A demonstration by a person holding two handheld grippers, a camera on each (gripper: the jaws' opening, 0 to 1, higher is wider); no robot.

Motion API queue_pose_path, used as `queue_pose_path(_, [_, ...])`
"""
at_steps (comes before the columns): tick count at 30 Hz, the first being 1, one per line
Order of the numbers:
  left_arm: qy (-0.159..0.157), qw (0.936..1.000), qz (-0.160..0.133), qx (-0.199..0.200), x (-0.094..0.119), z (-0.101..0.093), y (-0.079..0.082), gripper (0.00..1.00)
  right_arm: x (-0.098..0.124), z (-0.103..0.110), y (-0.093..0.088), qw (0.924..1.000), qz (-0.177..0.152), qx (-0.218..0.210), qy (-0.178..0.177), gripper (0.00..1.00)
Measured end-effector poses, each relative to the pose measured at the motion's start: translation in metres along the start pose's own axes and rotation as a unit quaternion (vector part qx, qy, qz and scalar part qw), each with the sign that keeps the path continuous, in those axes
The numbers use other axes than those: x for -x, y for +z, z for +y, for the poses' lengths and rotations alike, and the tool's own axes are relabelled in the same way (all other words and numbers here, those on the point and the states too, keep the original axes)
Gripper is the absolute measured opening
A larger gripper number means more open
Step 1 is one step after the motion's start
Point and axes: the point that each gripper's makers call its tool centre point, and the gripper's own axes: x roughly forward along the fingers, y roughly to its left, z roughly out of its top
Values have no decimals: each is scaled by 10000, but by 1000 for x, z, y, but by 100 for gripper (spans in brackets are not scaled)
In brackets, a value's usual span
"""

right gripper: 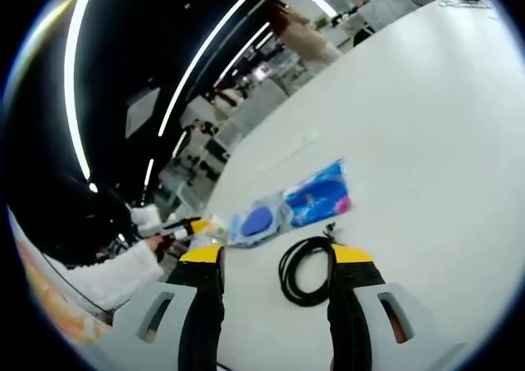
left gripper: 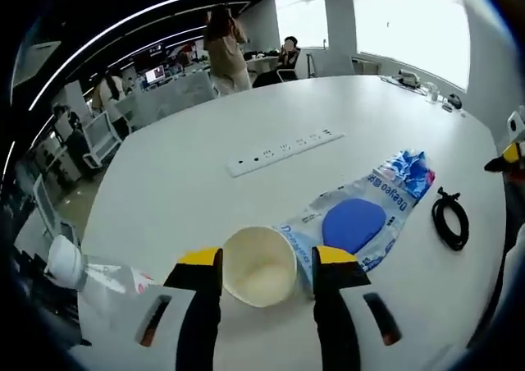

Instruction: Arrange the tabletop items into an orderly group along one side of the table until the central work area is clear of visible clutter.

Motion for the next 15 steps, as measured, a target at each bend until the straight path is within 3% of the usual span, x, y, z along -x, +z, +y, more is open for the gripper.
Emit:
queue_pose_path(8, [350,9988,-293,194,19,18,13,55,1,3,0,10000,-6,40,76,49])
queue_pose_path(15, [605,9959,-540,391,34,32,23,55,4,3,-2,10000,-7,44,86,49])
